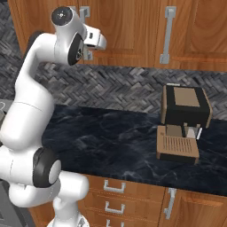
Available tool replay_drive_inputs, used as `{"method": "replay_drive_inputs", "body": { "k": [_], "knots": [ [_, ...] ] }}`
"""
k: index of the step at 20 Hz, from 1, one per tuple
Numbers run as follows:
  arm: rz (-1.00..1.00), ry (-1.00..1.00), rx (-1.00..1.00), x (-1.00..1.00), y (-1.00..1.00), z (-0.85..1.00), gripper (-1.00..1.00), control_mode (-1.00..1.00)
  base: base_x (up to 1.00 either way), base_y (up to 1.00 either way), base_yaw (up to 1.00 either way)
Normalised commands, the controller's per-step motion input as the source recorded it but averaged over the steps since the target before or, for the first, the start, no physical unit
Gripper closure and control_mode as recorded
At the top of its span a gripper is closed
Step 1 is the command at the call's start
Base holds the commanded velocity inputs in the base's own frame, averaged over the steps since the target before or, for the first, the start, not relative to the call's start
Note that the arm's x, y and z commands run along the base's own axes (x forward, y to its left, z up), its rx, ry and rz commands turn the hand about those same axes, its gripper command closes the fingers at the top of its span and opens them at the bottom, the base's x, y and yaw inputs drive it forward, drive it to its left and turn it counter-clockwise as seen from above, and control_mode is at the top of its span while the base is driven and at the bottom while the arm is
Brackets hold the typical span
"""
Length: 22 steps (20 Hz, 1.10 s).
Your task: Open the cabinet and move the ladle to the pot. Then close the cabinet.
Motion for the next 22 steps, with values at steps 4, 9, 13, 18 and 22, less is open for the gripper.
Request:
{"method": "replay_drive_inputs", "body": {
  "k": [4, 9, 13, 18, 22],
  "knots": [
    [-0.01, -0.02, 0.00, 0.47, 0.00, 0.00, -1.00, -1.00, 0.00, 0.00, 0.00],
    [-0.02, -0.05, 0.00, 0.44, 0.00, 0.00, -1.00, -1.00, 0.00, 0.00, 0.00],
    [-0.01, -0.05, 0.00, 0.40, 0.00, 0.00, -1.00, -1.00, 0.00, 0.00, 0.00],
    [-0.02, -0.04, 0.00, 0.30, -0.02, 0.00, 1.00, -1.00, 0.00, 0.00, 0.00],
    [-0.11, 0.00, 0.00, 0.03, -0.43, 0.02, 1.00, -1.00, 0.00, 0.00, 0.00]
  ]
}}
